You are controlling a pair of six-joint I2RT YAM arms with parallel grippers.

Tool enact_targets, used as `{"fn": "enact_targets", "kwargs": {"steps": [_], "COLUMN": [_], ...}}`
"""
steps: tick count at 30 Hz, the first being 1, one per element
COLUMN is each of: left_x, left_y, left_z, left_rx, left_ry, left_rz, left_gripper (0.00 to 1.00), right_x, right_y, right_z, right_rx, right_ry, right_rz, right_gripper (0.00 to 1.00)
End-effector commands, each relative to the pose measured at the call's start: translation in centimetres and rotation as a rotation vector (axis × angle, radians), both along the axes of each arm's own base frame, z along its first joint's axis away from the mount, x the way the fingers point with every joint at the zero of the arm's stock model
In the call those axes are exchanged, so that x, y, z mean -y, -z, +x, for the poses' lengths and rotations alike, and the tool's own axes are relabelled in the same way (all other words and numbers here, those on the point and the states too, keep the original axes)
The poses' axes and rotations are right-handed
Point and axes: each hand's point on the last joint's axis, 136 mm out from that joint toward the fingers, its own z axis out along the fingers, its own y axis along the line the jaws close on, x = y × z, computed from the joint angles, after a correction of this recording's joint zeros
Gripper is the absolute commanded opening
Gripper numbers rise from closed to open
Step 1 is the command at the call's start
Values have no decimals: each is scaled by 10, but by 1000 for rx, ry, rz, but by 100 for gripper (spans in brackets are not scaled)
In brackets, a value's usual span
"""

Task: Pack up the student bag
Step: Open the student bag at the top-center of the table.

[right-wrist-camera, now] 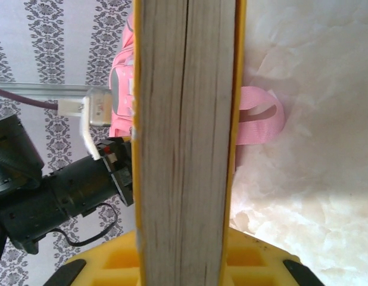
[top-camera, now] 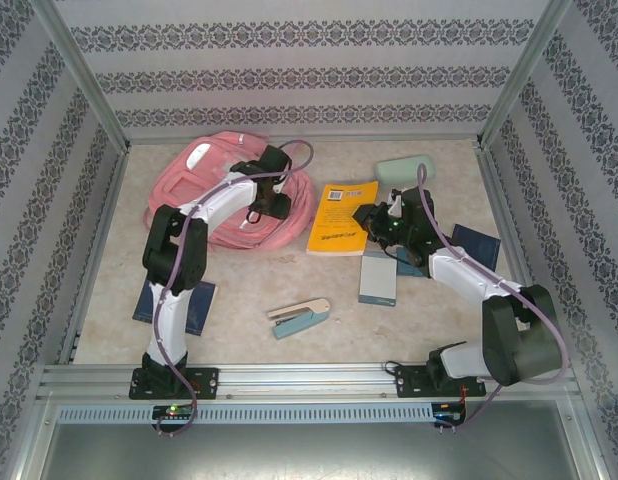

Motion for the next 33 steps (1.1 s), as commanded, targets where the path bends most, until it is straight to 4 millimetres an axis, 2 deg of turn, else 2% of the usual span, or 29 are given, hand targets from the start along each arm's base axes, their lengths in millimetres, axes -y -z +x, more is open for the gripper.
{"fn": "enact_targets", "kwargs": {"steps": [1, 2, 3, 4, 5, 6, 9, 14, 18, 22, 25, 29, 33], "left_x": [-6, -5, -4, -5, -4, -4, -1, 6, 4, -2, -4, -4, -10], "left_y": [11, 13, 15, 15, 12, 7, -23, -99, -155, -197, -212, -216, -228], "left_z": [-7, -8, -9, -9, -9, -9, -7, -3, -2, -3, -4, -7, -6], "left_rx": [-27, -32, -35, -35, -27, -17, 34, 154, 232, 288, 297, 287, 281], "left_ry": [54, 61, 63, 63, 61, 55, 34, -8, -40, -63, -61, -56, -87], "left_rz": [125, 130, 132, 136, 140, 136, 91, -44, -178, -317, -380, -401, -505], "left_gripper": [50, 44, 34, 18, 6, 0, 0, 0, 0, 0, 0, 0, 0], "right_x": [3, 3, 2, 1, 0, -1, -7, -16, -27, -35, -40, -51, -52], "right_y": [-26, -25, -26, -26, -27, -28, -30, -34, -41, -47, -47, -42, -43], "right_z": [6, 6, 7, 8, 9, 9, 11, 16, 19, 25, 30, 33, 35], "right_rx": [101, 99, 99, 98, 98, 97, 99, 137, 191, 224, 216, 205, 213], "right_ry": [6, 3, 1, 0, -4, -7, -30, -29, -30, -25, -25, -55, -41], "right_rz": [12, 13, 17, 21, 24, 27, 40, 29, 1, -16, -3, -5, 0], "right_gripper": [0, 0, 0, 0, 0, 0, 0, 0, 0, 0, 0, 0, 0]}}
